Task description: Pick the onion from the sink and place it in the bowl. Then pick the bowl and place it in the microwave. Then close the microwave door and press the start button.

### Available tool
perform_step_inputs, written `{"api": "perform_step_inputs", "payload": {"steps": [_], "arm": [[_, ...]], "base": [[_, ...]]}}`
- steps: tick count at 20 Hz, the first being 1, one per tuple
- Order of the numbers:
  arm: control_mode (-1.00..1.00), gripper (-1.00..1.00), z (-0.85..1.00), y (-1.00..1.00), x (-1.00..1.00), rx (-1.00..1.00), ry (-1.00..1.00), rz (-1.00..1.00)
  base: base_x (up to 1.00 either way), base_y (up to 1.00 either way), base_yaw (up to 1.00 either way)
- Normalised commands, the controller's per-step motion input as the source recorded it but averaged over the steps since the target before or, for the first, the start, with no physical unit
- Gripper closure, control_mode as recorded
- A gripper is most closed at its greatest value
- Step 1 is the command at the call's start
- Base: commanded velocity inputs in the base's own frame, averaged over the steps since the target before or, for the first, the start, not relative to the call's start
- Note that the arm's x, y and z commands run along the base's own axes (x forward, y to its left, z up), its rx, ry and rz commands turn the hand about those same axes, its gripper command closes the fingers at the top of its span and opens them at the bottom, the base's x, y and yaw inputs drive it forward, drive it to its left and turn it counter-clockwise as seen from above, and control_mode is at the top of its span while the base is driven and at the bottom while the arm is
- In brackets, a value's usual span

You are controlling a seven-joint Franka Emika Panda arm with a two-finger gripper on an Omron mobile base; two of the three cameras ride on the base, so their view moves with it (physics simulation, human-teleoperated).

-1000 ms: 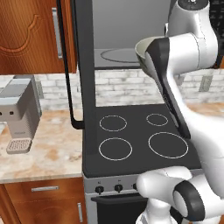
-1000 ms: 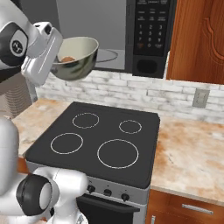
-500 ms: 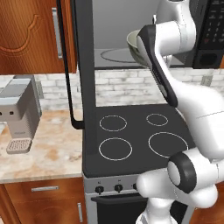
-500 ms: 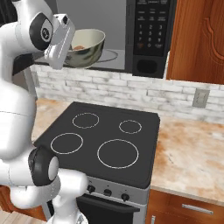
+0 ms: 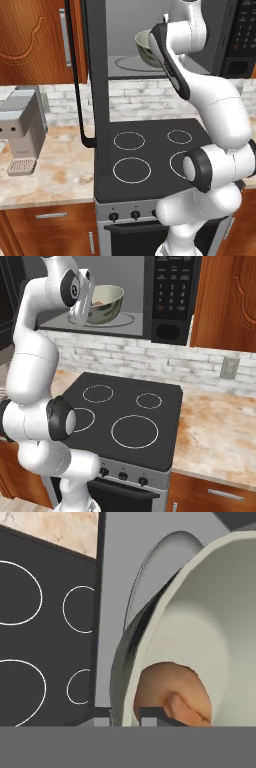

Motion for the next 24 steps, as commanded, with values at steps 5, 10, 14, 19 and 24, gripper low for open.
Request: {"api": "perform_step_inputs", "payload": {"steps": [5,10,14,19,24], "arm": [[-1.00,1.00,-0.08,0.00,1.00,0.00,0.00,0.11],[-1.00,1.00,-0.18,0.00,0.79,-0.01,0.00,0.10],[-1.00,1.00,-0.25,0.00,0.25,-0.04,-0.01,0.09],[-1.00,-1.00,-0.06,0.01,-0.22,-0.01,-0.07,0.05],[-1.00,-1.00,-0.24,0.04,-0.79,0.00,-0.24,0.04]], "base": [[0.00,0.00,0.00],[0.00,0.00,0.00],[0.00,0.00,0.00],[0.00,0.00,0.00],[0.00,0.00,0.00]]}}
